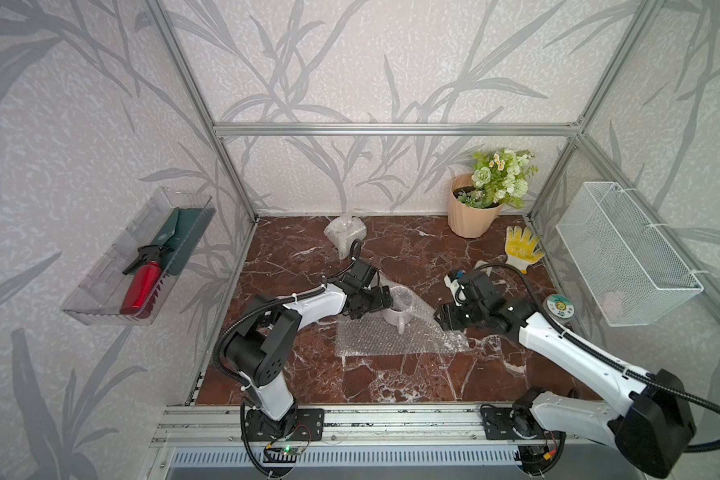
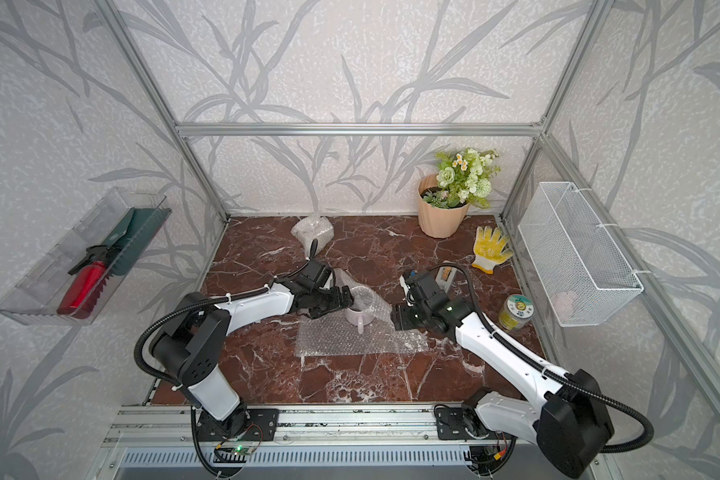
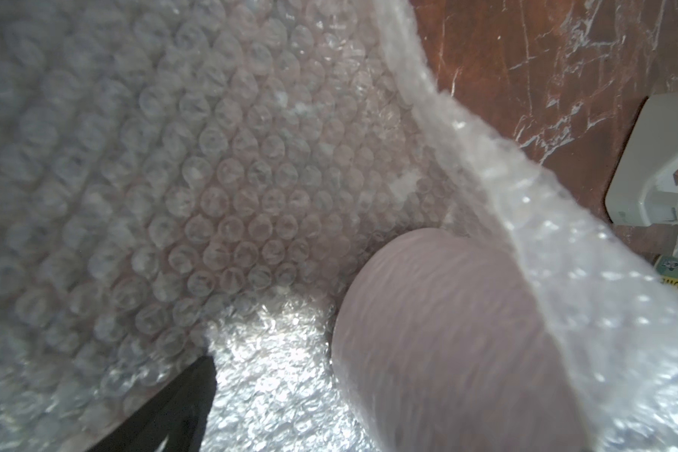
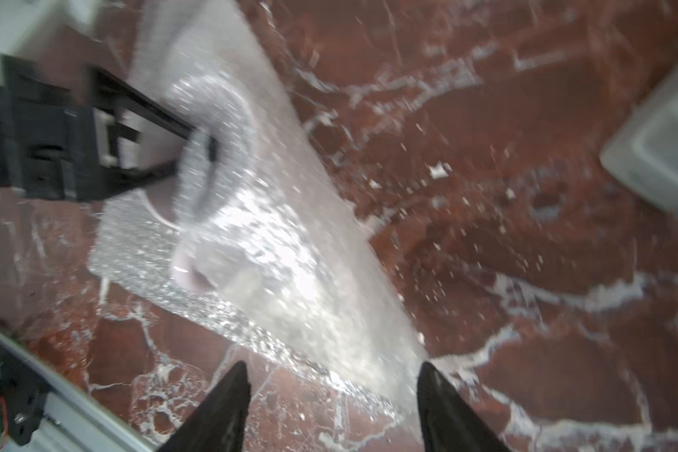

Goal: Wrap mugs in bubble wrap
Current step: Wrap the mug in bubble wrap.

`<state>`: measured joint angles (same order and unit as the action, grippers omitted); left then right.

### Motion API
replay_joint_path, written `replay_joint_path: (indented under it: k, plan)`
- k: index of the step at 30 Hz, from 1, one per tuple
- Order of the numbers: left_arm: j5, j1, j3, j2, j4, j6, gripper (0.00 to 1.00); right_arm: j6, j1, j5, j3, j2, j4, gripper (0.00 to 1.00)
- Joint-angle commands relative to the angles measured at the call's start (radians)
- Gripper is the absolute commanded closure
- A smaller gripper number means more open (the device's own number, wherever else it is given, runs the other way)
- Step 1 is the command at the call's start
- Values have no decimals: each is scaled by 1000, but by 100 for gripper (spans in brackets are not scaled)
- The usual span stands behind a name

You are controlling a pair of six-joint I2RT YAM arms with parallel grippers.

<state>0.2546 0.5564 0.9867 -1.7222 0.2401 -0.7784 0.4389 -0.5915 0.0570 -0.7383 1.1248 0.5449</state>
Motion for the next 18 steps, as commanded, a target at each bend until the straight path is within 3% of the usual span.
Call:
replay_joint_path:
  k: [1, 10, 18]
  plan:
    - [-35, 4, 33, -26, 63, 7, 1, 114, 1, -110, 100, -73, 14, 29]
    - [-33, 5, 65, -43, 93, 0, 1, 137, 91, -48, 227, -39, -107, 27]
    - [-27, 4, 66, -53, 88, -4, 1, 130, 103, 37, 241, 44, -171, 48]
